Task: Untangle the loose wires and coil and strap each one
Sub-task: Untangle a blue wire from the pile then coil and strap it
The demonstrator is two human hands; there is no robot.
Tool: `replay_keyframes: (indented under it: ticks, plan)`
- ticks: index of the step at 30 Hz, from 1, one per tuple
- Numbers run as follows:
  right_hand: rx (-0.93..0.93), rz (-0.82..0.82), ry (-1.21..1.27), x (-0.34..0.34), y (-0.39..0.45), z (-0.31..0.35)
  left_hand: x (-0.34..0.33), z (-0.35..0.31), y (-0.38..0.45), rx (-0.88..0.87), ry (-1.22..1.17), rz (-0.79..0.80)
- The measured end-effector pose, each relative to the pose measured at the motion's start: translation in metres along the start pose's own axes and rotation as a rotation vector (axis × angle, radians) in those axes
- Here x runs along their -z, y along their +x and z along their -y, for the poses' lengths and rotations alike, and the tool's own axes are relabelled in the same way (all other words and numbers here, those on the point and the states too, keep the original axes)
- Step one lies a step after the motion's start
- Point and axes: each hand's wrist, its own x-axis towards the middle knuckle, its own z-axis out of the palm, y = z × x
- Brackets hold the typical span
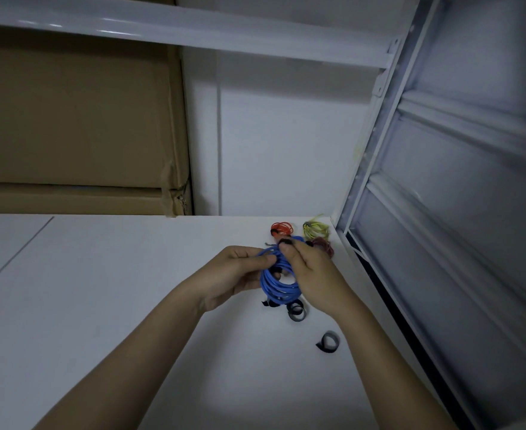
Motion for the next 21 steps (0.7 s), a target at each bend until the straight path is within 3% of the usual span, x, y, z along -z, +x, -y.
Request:
replay_keyframes:
  ticks: [4, 7, 14, 21]
  plan:
    - [0.321, -0.408, -0.306, -0.006, -0.005, 0.001, -0.004, 0.002, 0.002, -0.025, 0.028, -0.076]
    - [0.512, -0.447, -0.42, -0.008, -0.009, 0.0, -0.007, 0.003, 0.003, -0.06, 0.02, -0.119]
    - [0.351, -0.361, -0.339, -0.008, -0.009, 0.003, -0.009, 0.006, 0.008, -0.149, -0.024, -0.199]
    - [0.212, -0.432, -0.247, -0.018, -0.004, 0.01, -0.016, 0.009, 0.012, -0.264, -0.004, -0.255]
